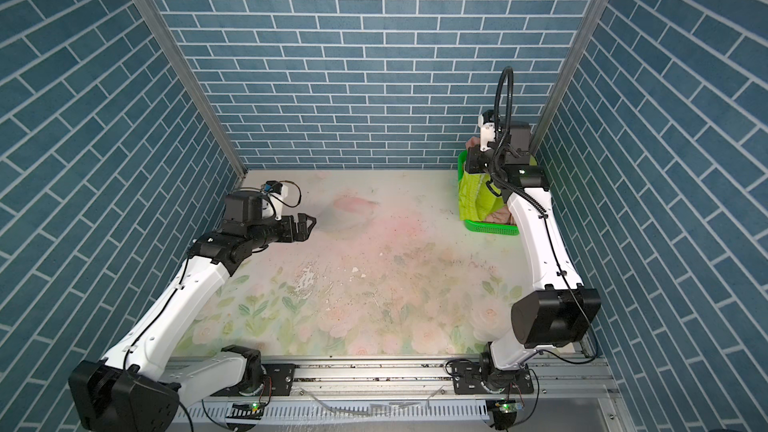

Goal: Fold and stack the shorts
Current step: 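Lift the shorts out of the basket with the right gripper onto the table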

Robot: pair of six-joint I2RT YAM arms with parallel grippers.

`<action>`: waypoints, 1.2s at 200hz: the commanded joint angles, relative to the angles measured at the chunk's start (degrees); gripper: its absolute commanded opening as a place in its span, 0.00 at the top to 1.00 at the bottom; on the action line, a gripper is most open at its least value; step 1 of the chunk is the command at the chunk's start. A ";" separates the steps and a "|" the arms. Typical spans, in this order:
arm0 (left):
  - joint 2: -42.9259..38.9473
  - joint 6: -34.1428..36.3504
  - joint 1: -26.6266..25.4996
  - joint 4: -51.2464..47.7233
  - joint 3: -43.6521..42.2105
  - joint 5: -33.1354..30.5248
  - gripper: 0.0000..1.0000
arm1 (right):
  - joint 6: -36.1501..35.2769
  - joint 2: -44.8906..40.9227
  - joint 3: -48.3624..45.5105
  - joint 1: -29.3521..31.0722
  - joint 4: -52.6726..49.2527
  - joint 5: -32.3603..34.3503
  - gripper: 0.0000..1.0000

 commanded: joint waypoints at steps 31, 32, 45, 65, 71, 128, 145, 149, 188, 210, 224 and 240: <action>-3.26 2.12 -1.53 -3.17 2.41 -1.17 0.00 | -3.52 -0.46 18.68 5.64 -10.16 -5.71 1.00; -3.38 2.13 -1.53 -3.25 2.47 -1.22 0.00 | -3.51 -0.37 19.02 5.68 -10.38 -5.96 1.00; -5.02 2.38 -1.53 -4.28 3.31 -1.36 0.00 | -3.61 0.86 23.26 6.73 -13.66 -9.01 1.00; -7.61 3.40 -1.53 -6.11 4.90 -0.84 0.00 | -3.93 3.22 29.24 9.05 -19.13 -12.02 1.00; -8.39 3.75 -1.53 -6.68 5.50 -0.95 0.00 | -4.06 3.93 30.70 9.91 -20.59 -12.59 1.00; -11.63 5.31 -1.53 -9.21 9.38 6.80 0.00 | -1.97 14.03 38.69 21.46 -25.79 -13.38 1.00; -10.98 5.05 -1.58 -9.12 9.13 9.45 0.00 | -0.96 20.20 40.01 23.05 -26.82 -14.80 1.00; -10.75 5.04 -1.62 -9.25 9.04 9.83 0.00 | -1.03 21.83 40.55 23.25 -27.46 -15.80 1.00; -9.20 3.62 -1.80 -10.64 6.20 7.50 0.00 | -0.35 34.93 40.83 24.93 -27.05 -23.95 1.00; -6.06 -4.47 -1.88 -9.24 2.25 -0.87 0.00 | -1.17 41.51 40.80 25.81 -24.24 -24.39 1.00; -3.07 -7.31 -1.88 -7.47 -0.49 -0.45 0.00 | -1.68 44.18 41.21 25.94 -22.98 -23.27 0.87; -0.56 -9.48 -1.88 -5.65 -2.39 -1.20 0.00 | -2.85 45.25 41.21 25.94 -22.16 -19.92 0.56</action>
